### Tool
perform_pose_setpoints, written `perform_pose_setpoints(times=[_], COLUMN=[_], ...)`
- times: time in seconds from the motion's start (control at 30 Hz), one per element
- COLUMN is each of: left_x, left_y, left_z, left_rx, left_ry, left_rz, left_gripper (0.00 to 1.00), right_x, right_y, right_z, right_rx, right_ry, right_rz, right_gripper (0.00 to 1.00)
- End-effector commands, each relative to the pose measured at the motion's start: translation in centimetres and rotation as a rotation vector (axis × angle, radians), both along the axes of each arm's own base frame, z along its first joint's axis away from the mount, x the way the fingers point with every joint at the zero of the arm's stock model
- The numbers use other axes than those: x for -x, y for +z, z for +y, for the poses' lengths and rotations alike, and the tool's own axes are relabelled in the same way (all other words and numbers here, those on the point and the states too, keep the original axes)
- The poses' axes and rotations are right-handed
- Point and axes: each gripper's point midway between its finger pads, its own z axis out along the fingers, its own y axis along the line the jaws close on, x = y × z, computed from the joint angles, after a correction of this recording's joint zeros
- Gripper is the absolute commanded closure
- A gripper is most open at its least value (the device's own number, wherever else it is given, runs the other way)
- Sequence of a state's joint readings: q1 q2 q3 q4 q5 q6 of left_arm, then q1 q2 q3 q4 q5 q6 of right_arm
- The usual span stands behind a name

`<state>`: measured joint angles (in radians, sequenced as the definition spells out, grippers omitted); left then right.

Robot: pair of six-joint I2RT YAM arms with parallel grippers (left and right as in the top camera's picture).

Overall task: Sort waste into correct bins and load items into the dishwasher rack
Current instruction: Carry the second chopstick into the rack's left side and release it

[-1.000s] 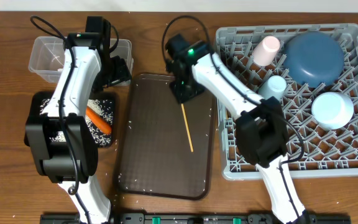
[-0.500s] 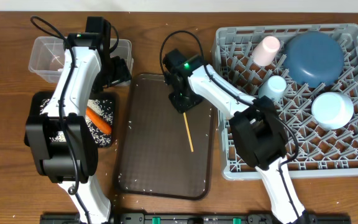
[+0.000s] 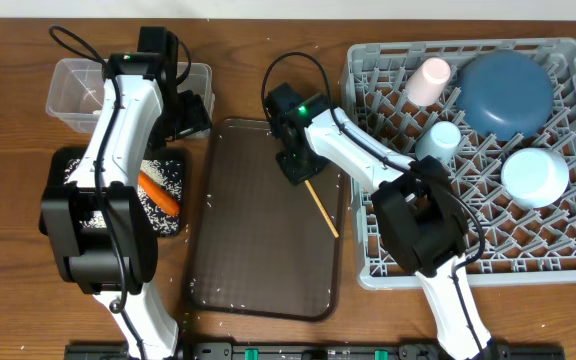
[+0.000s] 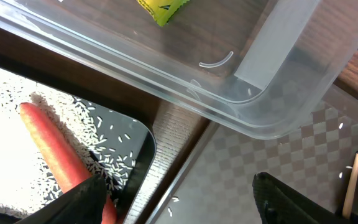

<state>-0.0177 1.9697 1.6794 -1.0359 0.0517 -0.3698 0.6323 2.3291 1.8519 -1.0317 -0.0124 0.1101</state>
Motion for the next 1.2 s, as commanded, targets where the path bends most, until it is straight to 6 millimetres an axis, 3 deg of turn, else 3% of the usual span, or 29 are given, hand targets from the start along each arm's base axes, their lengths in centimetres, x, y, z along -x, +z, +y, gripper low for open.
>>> perform_pose_setpoints(times=[0.0,0.03,0.17,0.43,0.6,0.7,0.9,1.0,1.17], left_x=[0.2,0.2,0.2,0.2,0.2,0.2,0.2,0.2,0.2], left_y=[-0.4,-0.4,-0.4,-0.4,-0.4,-0.4,-0.4,-0.4,-0.4], left_z=[0.2,0.2,0.2,0.2,0.2,0.2,0.2,0.2,0.2], left_rx=[-0.013,-0.013,-0.013,-0.013,-0.013,-0.013,-0.013,-0.013,-0.013], left_ry=[0.010,0.010,0.010,0.010,0.010,0.010,0.010,0.010,0.010], left_rz=[0.013,0.013,0.013,0.012,0.013,0.013,0.013,0.013,0.012], left_gripper=[0.23,0.02,0.02,0.02,0.02,0.02,0.02,0.02,0.02], right_x=[0.6,0.3,-1.2,-5.7,-7.7,-8.8,-10.4,-10.9,-11.0], right_y=[-2.3,-2.0,0.4,9.5,14.9,17.2,17.0,15.9,13.5], right_z=[-1.9,-1.8,-1.4,-0.9,-2.5,-4.8,-10.7,-11.9,-11.8], right_rx=[0.087,0.085,0.058,-0.052,-0.126,-0.153,-0.157,-0.184,-0.201], right_ry=[-0.018,-0.019,-0.032,-0.080,-0.131,-0.208,-0.425,-0.471,-0.475], right_rz=[0.031,0.027,-0.008,-0.131,-0.204,-0.236,-0.202,-0.172,-0.135], right_gripper=[0.99,0.99,0.99,0.99,0.99,0.99,0.99,0.99,0.99])
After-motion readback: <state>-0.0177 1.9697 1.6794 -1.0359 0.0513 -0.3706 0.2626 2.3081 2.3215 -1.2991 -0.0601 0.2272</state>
